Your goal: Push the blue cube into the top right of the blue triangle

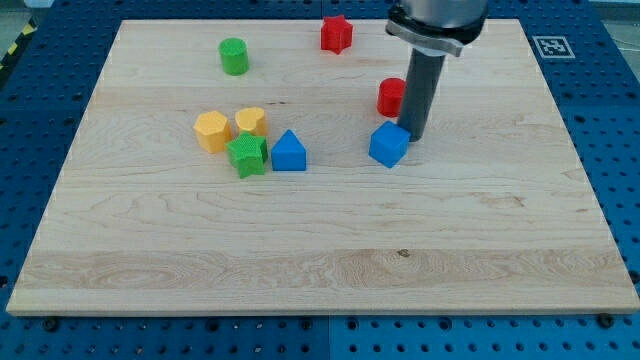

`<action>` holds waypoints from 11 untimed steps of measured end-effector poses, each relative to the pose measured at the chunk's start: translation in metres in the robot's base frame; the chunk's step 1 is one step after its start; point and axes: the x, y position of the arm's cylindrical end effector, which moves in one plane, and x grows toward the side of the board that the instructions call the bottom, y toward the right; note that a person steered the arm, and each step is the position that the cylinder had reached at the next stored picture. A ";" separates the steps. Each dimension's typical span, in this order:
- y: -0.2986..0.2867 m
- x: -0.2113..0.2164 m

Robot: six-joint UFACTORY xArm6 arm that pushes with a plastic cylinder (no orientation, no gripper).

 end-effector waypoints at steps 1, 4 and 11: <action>0.008 0.024; -0.023 0.042; -0.056 0.015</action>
